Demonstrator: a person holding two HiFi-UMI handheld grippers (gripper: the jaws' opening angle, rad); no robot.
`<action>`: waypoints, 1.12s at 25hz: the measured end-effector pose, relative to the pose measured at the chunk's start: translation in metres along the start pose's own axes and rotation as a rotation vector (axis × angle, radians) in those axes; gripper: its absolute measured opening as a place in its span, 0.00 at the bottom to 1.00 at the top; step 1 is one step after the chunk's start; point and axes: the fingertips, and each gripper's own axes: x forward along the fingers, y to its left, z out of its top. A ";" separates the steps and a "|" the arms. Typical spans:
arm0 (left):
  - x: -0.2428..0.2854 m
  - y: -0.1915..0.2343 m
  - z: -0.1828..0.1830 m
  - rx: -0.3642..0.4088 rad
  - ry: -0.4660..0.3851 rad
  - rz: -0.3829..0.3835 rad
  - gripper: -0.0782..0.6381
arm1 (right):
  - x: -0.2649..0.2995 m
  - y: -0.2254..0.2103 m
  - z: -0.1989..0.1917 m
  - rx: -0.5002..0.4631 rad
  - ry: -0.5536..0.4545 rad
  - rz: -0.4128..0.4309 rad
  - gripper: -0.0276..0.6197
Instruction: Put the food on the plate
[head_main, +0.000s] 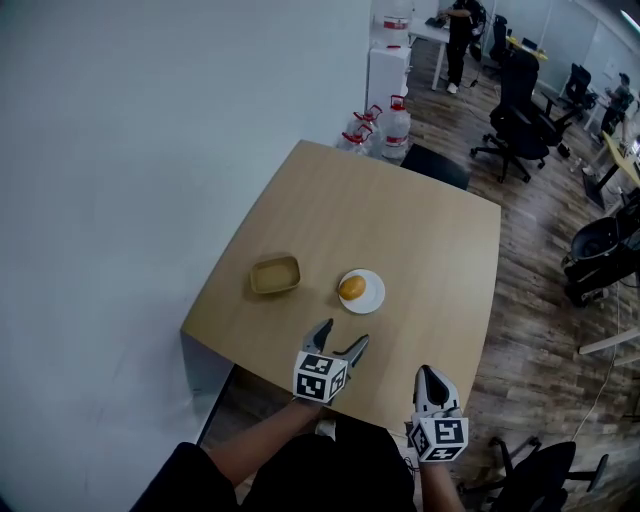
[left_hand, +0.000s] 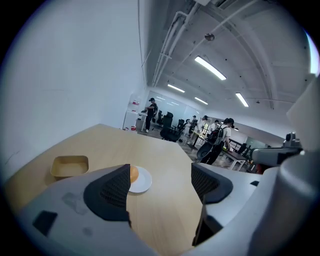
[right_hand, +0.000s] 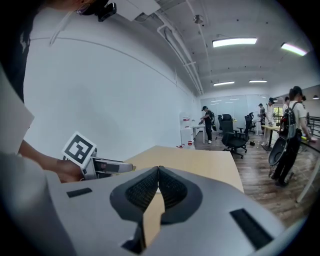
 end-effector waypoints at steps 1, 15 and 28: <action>-0.013 -0.008 0.005 -0.007 -0.026 -0.008 0.60 | -0.005 0.004 0.000 -0.002 -0.007 -0.001 0.14; -0.178 -0.066 0.010 0.023 -0.225 -0.039 0.60 | -0.068 0.071 -0.003 -0.034 -0.084 0.036 0.14; -0.209 -0.093 0.015 0.108 -0.305 -0.012 0.14 | -0.101 0.071 0.011 -0.067 -0.152 0.000 0.14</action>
